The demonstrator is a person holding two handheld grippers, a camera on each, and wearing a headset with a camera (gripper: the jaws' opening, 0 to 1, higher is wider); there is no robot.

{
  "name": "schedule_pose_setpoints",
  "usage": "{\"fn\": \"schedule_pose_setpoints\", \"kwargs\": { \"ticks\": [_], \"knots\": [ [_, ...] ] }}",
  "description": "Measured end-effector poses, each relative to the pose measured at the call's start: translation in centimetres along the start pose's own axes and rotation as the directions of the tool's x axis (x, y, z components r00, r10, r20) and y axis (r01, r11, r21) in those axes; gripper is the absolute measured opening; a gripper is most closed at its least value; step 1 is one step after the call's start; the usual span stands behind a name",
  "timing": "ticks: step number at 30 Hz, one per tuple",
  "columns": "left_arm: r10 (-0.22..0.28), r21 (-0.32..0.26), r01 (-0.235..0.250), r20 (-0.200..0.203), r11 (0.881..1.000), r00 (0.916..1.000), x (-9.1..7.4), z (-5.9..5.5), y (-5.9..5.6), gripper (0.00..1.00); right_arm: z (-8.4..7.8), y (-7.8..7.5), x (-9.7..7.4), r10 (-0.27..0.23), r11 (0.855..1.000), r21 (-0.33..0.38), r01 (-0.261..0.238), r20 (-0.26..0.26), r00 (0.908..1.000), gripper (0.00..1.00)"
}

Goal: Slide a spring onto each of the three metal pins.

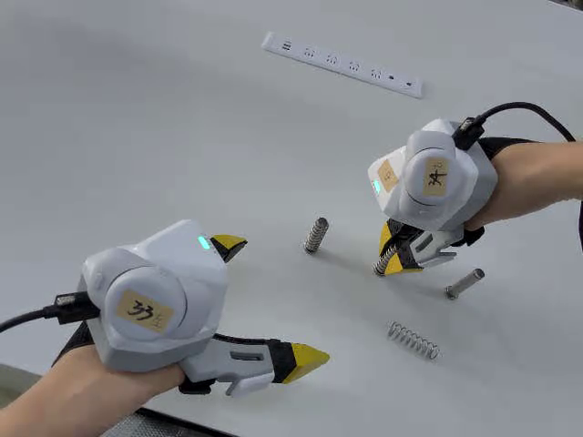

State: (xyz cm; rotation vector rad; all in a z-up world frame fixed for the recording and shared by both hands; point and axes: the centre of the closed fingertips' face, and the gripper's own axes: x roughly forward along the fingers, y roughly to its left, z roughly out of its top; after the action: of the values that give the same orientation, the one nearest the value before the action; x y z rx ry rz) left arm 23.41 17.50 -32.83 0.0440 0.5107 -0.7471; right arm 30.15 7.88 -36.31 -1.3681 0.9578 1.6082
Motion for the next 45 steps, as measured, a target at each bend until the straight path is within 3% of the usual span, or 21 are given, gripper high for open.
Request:
{"fn": "schedule_pose_setpoints", "kwargs": {
  "ticks": [3, 12, 16, 25, 29, 36, 42, 45],
  "knots": [
    [0.001, -0.001, -0.001, -0.002, 1.000, 1.0000, -0.1, 0.0, 0.0, 0.88, 0.0, -0.1, 0.1, 0.002, 1.000, 0.023, -0.002, 0.009, 1.0000, 0.09],
    [0.003, 0.000, -0.003, -0.005, 1.000, 1.0000, -0.2, -0.1, 0.0, 0.88, 0.4, -0.3, 0.1, -0.004, 0.997, 0.073, 0.000, 0.046, 0.9989, 0.33],
    [0.001, 0.004, -0.001, -0.005, 1.000, 1.0000, -0.2, 0.0, 0.0, 0.88, 0.4, -0.1, 0.0, -0.011, 0.997, 0.081, 0.006, 0.059, 0.9982, 0.52],
    [-0.006, 0.020, 0.006, -0.007, 1.000, 1.0000, -0.4, 0.5, -0.2, 0.88, 0.9, 0.6, -0.6, -0.039, 0.991, 0.132, 0.019, 0.147, 0.9883, 0.92],
    [-0.008, 0.025, 0.008, -0.010, 1.000, 0.9999, -0.5, 0.6, -0.2, 0.88, 0.9, 0.7, -0.8, -0.057, 0.988, 0.153, 0.031, 0.167, 0.9843, 0.99],
    [-0.011, 0.037, 0.011, -0.013, 0.999, 0.9999, -0.7, 1.0, -0.4, 0.88, 0.6, 1.3, -1.5, -0.087, 0.981, 0.186, 0.050, 0.197, 0.9764, 0.99],
    [-0.014, 0.051, 0.015, -0.022, 0.999, 0.9997, -0.8, 1.2, -0.5, 0.88, 0.1, 1.8, -2.5, -0.140, 0.974, 0.205, 0.095, 0.216, 0.9662, 0.99],
    [-0.018, 0.058, 0.019, -0.028, 0.998, 0.9995, -0.7, 1.2, -0.6, 0.88, 0.0, 2.3, -3.0, -0.163, 0.967, 0.229, 0.108, 0.240, 0.9569, 0.99]
  ]
}}
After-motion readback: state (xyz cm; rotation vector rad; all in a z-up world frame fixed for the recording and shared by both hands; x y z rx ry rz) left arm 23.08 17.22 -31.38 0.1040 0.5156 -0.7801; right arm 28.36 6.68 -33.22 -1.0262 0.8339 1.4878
